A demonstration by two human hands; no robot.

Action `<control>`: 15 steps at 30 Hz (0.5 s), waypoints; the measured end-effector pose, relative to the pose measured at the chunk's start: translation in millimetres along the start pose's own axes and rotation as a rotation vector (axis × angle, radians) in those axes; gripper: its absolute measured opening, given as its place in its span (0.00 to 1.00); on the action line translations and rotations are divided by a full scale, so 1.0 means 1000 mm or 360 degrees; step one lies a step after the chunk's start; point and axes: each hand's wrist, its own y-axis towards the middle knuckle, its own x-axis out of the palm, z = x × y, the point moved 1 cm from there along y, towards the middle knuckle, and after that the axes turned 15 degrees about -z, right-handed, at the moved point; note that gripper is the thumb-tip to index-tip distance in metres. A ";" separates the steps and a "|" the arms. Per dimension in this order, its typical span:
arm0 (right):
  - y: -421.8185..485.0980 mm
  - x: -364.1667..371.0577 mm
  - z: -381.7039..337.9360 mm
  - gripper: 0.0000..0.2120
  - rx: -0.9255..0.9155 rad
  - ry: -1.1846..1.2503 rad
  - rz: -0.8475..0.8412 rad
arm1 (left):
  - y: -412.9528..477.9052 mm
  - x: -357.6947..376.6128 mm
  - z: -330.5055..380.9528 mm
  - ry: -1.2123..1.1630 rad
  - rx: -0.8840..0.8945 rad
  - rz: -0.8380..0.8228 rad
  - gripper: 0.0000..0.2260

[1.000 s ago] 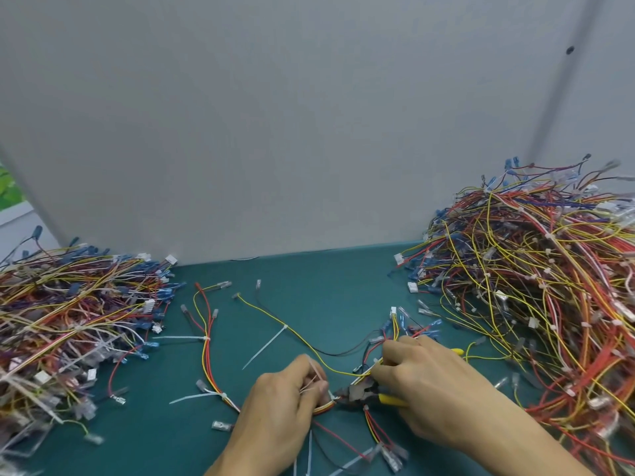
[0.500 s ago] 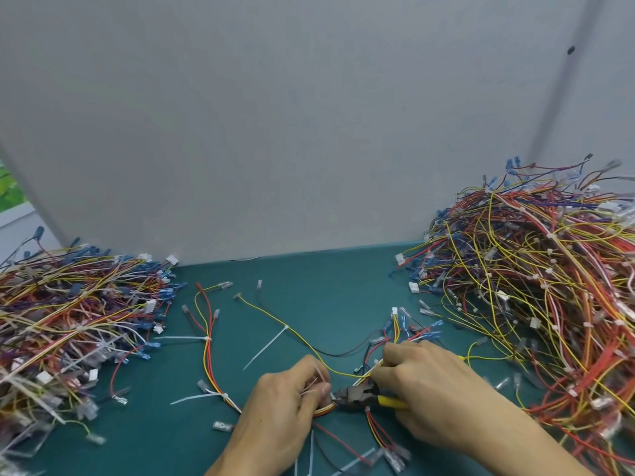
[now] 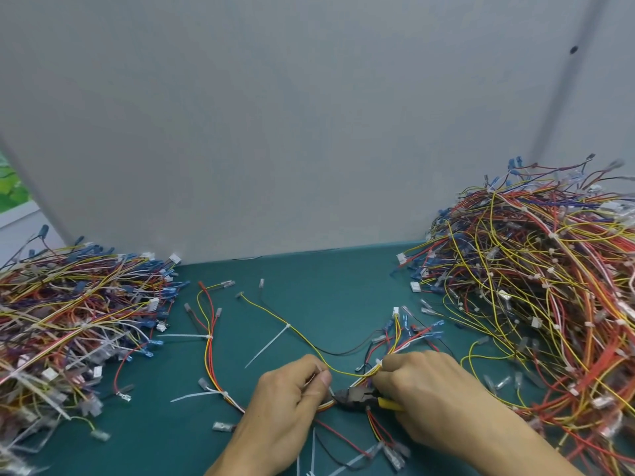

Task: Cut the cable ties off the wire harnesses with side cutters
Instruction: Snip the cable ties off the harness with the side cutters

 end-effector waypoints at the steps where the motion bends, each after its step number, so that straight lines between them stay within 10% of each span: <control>1: -0.001 0.000 -0.001 0.08 0.0010 -0.0003 -0.0018 | 0.000 0.000 -0.001 -0.0040 -0.0021 0.0007 0.10; 9: -0.003 -0.006 -0.010 0.07 -0.0079 0.0292 0.0358 | -0.003 -0.023 -0.018 -0.1067 -0.0238 0.0228 0.15; 15: 0.002 0.003 -0.012 0.08 -0.0188 0.0508 0.0214 | -0.020 -0.044 -0.024 -0.0145 -0.0068 -0.0006 0.12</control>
